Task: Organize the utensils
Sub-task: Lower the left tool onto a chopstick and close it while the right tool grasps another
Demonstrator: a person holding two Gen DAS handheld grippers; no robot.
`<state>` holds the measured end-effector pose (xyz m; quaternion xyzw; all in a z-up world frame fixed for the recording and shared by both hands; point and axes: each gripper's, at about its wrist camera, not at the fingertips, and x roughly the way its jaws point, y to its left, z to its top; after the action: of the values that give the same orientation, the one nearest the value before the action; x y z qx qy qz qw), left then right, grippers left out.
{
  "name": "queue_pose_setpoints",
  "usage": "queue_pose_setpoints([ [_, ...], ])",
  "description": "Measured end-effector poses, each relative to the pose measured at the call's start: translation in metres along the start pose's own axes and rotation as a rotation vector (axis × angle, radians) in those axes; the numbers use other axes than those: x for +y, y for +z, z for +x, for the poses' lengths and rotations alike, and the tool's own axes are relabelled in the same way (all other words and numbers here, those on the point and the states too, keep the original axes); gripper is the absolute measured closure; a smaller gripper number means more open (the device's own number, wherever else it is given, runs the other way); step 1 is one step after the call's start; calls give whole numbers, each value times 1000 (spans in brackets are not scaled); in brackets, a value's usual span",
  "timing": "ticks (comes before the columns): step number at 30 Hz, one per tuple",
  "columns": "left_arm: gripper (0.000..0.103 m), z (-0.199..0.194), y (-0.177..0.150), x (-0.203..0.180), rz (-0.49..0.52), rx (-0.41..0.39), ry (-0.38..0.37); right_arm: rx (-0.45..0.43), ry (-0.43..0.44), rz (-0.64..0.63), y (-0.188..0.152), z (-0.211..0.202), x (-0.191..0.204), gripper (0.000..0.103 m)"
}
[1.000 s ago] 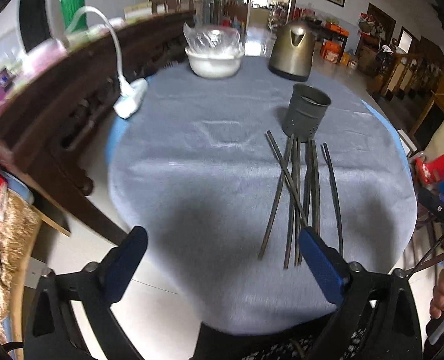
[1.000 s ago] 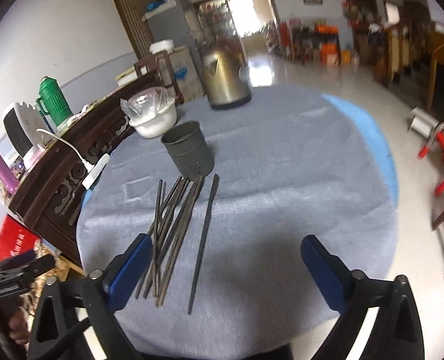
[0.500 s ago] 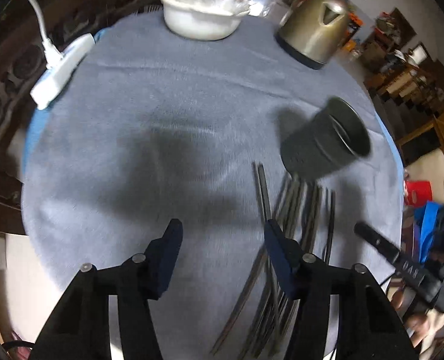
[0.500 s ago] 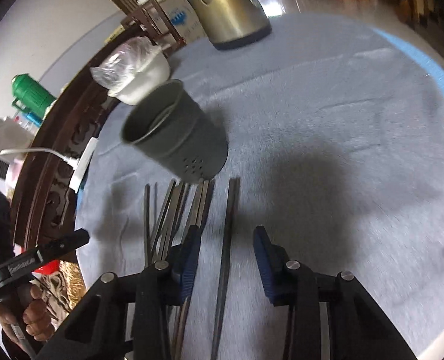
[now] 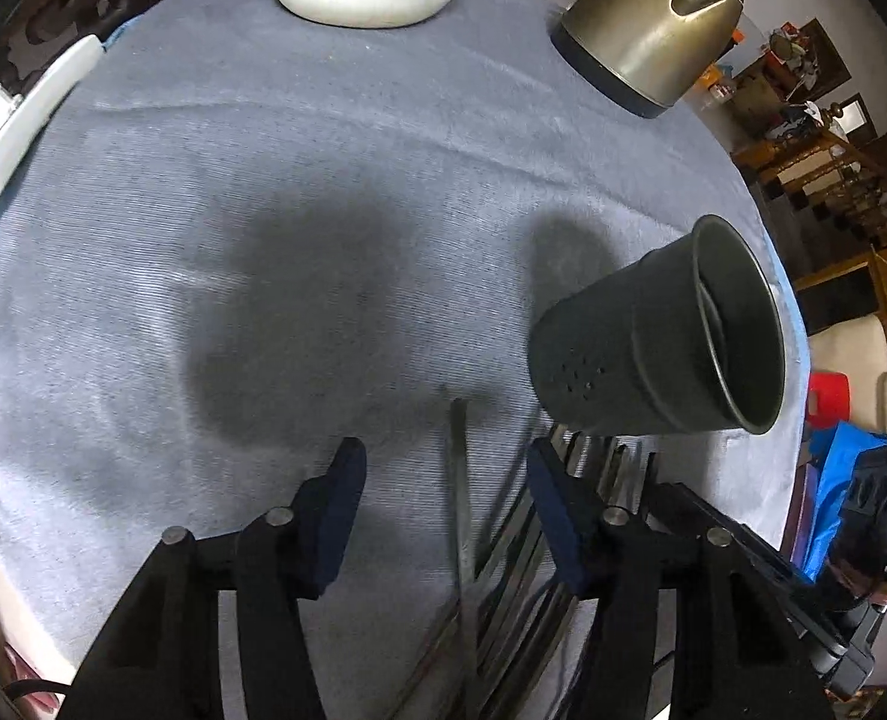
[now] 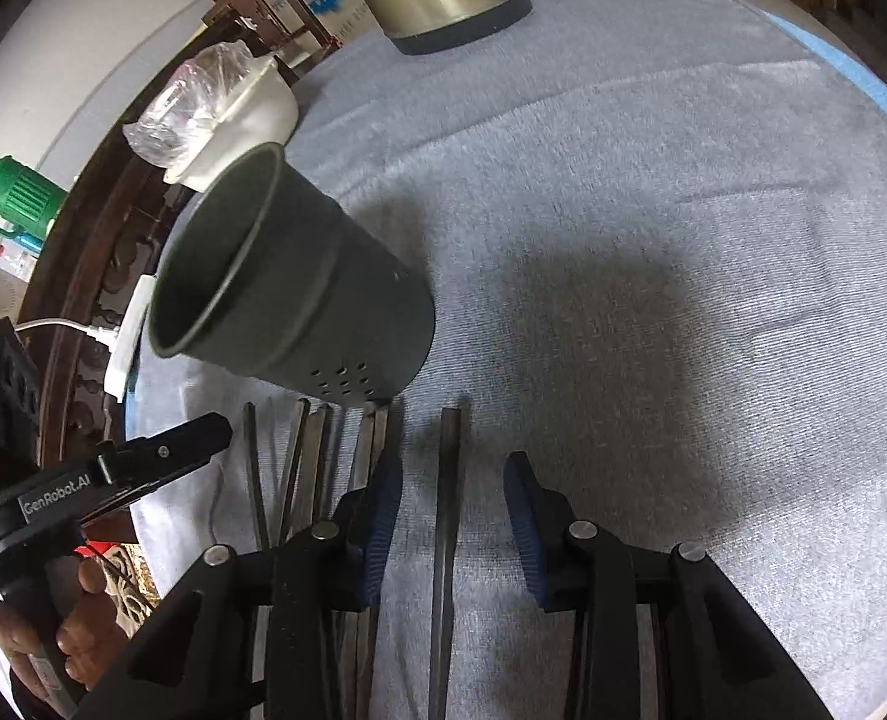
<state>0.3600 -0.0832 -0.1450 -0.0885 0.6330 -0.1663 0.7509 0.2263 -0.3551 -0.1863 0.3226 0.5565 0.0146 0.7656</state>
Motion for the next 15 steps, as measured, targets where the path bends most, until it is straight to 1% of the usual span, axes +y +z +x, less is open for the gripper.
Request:
queue_pose_setpoints([
  [2, 57, 4, 0, -2, 8, 12, 1, 5, -14, -2, 2, 3, 2, 68],
  [4, 66, 9, 0, -1, 1, 26, 6, 19, -48, -10, 3, 9, 4, 74],
  [8, 73, 18, 1, 1, -16, 41, 8, 17, -102, -39, 6, 14, 11, 77],
  [9, 78, 20, 1, 1, -17, 46, 7, 17, -114, -47, 6, 15, 13, 81],
  [10, 81, 23, 2, 1, -17, 52, 4, 14, -132, -63, 7, 16, 16, 91],
  [11, 82, 27, 3, -1, -18, 58, 0, 16, -138, -74, 7, 18, 19, 92],
  [12, 84, 26, 3, -2, -13, 45, 6, 12, -139, -82, 7, 19, 21, 92],
  [15, 95, 30, 7, -2, -11, 47, 9, 5, -133, -95, 7, 19, 24, 95],
])
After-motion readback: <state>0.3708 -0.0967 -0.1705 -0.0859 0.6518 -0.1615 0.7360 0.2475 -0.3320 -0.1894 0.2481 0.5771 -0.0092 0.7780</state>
